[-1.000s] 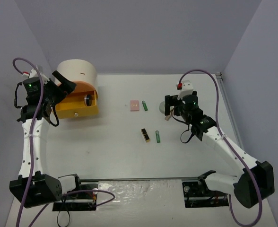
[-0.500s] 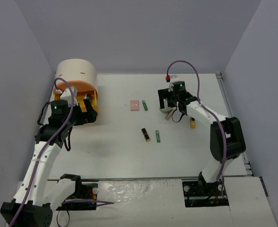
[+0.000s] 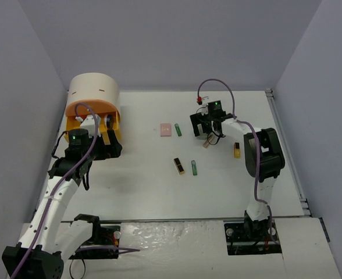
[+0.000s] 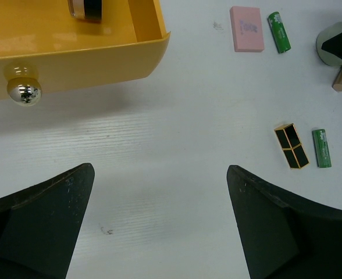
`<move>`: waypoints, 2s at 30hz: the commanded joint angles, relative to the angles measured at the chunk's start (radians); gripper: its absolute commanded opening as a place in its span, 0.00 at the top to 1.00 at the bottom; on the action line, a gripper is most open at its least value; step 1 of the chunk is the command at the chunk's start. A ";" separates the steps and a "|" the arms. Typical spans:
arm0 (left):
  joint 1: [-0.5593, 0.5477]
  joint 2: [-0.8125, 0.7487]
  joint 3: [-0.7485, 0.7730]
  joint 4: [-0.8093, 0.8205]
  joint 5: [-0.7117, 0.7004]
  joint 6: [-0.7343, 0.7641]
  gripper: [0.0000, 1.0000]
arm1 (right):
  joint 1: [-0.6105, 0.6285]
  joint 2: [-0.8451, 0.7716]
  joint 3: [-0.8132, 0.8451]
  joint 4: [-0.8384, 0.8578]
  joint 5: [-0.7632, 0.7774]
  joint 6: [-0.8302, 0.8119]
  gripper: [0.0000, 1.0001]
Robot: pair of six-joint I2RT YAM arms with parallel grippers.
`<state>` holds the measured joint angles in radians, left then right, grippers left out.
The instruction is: Organize the makeup
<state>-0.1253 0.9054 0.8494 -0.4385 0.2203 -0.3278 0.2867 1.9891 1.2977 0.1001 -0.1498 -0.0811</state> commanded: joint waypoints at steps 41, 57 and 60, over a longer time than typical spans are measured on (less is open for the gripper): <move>-0.044 0.108 0.342 -0.022 0.353 -0.263 0.03 | 0.515 -0.516 -0.123 0.075 -0.092 -0.158 0.73; -0.266 0.093 0.312 -0.009 0.299 -0.382 0.04 | 0.675 -0.673 -0.183 0.232 -0.154 -0.145 0.72; -0.292 0.092 0.299 -0.016 0.281 -0.382 0.05 | 0.675 -0.691 -0.195 0.238 -0.151 -0.147 0.72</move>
<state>-0.3838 1.0151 1.1449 -0.4917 0.5274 -0.6827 0.9573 1.3719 1.1027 0.2173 -0.2863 -0.2153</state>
